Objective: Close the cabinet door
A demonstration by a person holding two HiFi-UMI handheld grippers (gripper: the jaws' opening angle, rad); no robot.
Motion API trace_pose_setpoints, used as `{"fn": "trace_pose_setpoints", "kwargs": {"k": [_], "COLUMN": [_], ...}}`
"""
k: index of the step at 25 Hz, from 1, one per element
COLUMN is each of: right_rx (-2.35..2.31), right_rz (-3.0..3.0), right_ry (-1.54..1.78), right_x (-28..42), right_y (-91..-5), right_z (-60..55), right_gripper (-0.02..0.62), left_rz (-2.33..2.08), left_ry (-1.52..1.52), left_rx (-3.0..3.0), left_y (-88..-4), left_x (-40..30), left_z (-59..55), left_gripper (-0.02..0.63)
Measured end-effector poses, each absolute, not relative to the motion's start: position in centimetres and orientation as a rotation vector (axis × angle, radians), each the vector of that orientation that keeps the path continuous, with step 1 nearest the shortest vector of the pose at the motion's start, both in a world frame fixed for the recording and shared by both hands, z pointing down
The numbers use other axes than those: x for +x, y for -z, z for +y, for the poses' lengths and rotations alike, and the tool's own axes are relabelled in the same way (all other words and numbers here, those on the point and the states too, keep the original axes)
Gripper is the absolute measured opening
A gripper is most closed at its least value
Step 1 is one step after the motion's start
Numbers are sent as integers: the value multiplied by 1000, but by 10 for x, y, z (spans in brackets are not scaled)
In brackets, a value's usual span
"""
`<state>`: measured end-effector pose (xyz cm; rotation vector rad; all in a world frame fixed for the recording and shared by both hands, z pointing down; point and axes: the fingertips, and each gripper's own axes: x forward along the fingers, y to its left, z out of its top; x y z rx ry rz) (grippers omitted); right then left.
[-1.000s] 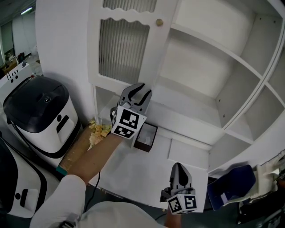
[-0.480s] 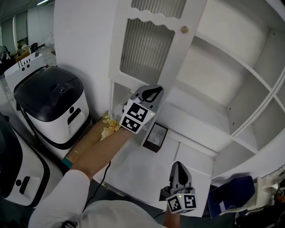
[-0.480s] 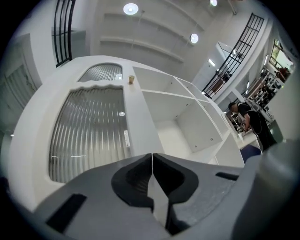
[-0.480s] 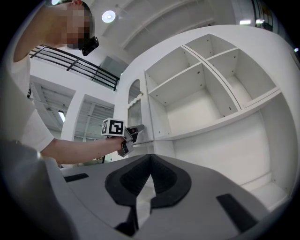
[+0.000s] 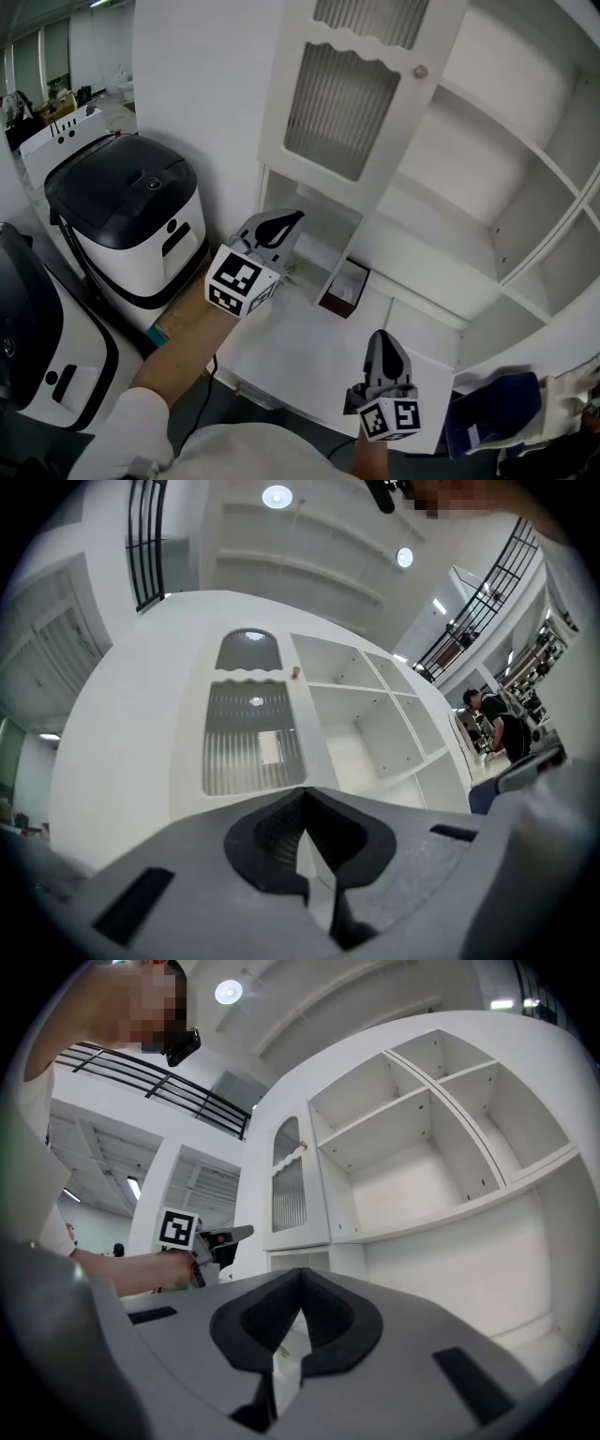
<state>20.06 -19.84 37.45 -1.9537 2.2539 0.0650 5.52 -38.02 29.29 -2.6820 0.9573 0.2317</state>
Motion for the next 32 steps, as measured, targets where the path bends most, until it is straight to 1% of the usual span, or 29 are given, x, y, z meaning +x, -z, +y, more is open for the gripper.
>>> {"fn": "trace_pose_setpoints", "kwargs": {"k": [5, 9, 17, 27, 32], "right_rx": [-1942, -1931, -1956, -2145, -2238], "right_rz": [2290, 2373, 2284, 2132, 2053], "right_ry": [-99, -208, -221, -255, -231], "right_x": [188, 171, 180, 234, 261], "right_y": [-372, -371, -357, -349, -352], "right_z": [-203, -214, -212, -184, -161], "right_gripper": [0, -2, 0, 0, 0], "left_rz": [1041, 1100, 1289, 1455, 1614], "left_ry": [-258, -263, -287, -313, -432], "left_rx": [-2679, -2668, -2568, -2526, -2511], "left_y": [-302, -315, -311, -330, -351], "left_x": [-20, -60, -151, -205, -228], "left_z": [-347, -321, -280, -239, -217], "left_gripper": [6, 6, 6, 6, 6]}}
